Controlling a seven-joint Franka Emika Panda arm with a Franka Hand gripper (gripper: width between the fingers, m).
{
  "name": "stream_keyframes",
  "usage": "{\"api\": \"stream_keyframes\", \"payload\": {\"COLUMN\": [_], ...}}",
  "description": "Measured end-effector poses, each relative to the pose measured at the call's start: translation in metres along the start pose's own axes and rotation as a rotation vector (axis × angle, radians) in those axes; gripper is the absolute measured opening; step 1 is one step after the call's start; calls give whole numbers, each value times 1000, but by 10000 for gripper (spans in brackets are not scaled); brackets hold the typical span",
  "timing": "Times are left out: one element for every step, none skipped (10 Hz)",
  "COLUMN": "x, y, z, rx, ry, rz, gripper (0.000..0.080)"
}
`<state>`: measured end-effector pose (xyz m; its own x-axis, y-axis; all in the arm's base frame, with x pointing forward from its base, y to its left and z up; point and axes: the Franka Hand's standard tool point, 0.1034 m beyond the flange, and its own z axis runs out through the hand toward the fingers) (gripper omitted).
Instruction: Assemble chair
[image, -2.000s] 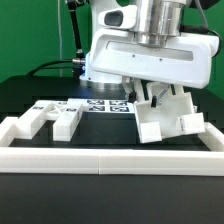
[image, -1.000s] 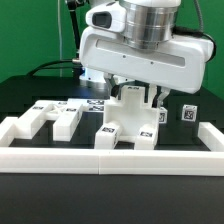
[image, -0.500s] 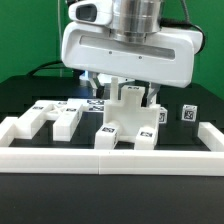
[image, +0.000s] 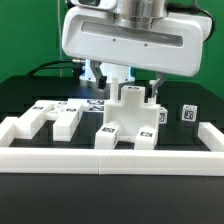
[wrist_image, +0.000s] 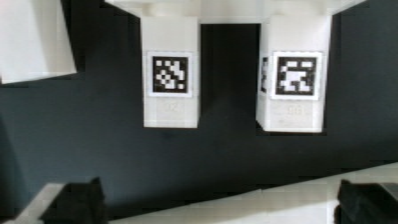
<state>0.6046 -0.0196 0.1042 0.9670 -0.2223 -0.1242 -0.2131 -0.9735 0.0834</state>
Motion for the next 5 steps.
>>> {"api": "stream_keyframes", "payload": {"x": [2, 4, 4, 9, 10], "y": [13, 29, 39, 44, 43], "z": [3, 3, 5, 6, 7], "rx": [3, 9, 9, 5, 1], "ry": [43, 82, 89, 140, 194], "rz": [-64, -105, -118, -118, -122], "gripper": [648, 648, 648, 648, 648]}}
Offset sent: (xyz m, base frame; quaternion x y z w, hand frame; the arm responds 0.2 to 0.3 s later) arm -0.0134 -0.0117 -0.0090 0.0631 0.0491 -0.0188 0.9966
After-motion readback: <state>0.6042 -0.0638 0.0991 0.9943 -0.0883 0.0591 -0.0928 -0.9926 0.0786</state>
